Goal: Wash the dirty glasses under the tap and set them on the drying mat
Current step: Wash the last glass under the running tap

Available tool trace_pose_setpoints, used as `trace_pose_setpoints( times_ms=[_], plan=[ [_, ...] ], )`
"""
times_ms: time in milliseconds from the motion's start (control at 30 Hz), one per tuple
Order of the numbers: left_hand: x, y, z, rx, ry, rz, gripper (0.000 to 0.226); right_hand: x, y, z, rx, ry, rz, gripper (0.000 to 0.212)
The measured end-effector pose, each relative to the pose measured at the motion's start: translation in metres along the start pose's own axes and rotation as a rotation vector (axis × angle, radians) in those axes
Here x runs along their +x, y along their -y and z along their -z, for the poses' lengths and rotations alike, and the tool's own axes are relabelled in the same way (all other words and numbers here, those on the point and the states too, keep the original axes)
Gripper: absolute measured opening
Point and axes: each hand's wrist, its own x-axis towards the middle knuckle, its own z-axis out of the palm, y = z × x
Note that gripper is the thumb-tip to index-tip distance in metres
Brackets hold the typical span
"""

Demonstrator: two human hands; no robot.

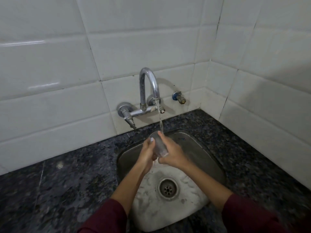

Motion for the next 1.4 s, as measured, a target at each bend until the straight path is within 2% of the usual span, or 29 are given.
trace_pose_setpoints(
  times_ms=[67,100,167,233,333,367,433,500,633,700,767,867,967,1033,1200,1400],
  plan=[
    [-0.002,-0.009,0.001,0.185,0.004,-0.114,0.019,-0.002,0.002,0.006,-0.422,-0.024,0.117,0.104],
    [-0.002,-0.013,0.002,0.227,0.004,-0.155,0.013,-0.003,0.003,0.008,-0.528,-0.03,0.15,0.104],
    [-0.005,-0.019,0.003,0.238,0.0,-0.169,0.015,-0.005,0.005,0.011,-0.525,-0.009,0.155,0.106],
    [-0.009,-0.023,0.006,0.189,0.041,-0.155,0.019,-0.004,0.003,0.017,-0.257,0.075,0.086,0.109],
    [-0.014,-0.021,0.012,0.118,0.158,-0.148,0.02,-0.005,-0.001,0.029,0.468,0.273,-0.1,0.109],
    [-0.016,-0.021,0.013,0.103,0.188,-0.147,0.021,-0.006,-0.003,0.03,0.587,0.327,-0.13,0.106],
    [-0.018,-0.021,0.014,0.071,0.236,-0.126,0.021,-0.008,-0.004,0.031,0.649,0.369,-0.16,0.102],
    [-0.017,-0.024,0.015,0.093,0.255,-0.105,0.019,-0.009,0.002,0.03,0.484,0.268,-0.188,0.105],
    [-0.017,-0.032,0.008,0.231,0.219,-0.096,0.003,-0.009,0.009,0.029,-0.454,0.068,-0.028,0.111],
    [-0.018,-0.033,0.004,0.265,0.158,-0.128,0.009,-0.009,0.008,0.025,-0.504,0.046,0.014,0.112],
    [-0.018,-0.032,0.003,0.222,0.131,-0.15,0.016,-0.006,0.005,0.026,-0.338,0.076,-0.013,0.113],
    [-0.018,-0.033,0.007,0.195,0.15,-0.189,0.021,-0.001,-0.005,0.027,0.321,0.186,-0.109,0.108],
    [-0.02,-0.04,0.005,0.226,0.173,-0.233,0.025,-0.002,-0.018,0.018,0.742,0.281,-0.192,0.079],
    [-0.022,-0.044,0.0,0.279,0.197,-0.252,0.043,-0.002,-0.026,0.005,0.899,0.303,-0.225,0.071],
    [-0.025,-0.049,-0.006,0.496,0.23,-0.285,0.086,0.001,-0.03,-0.023,0.974,0.201,-0.192,0.069],
    [-0.02,-0.044,0.011,0.648,0.203,-0.405,0.107,0.014,-0.017,-0.025,0.81,0.043,-0.11,0.062]
  ],
)
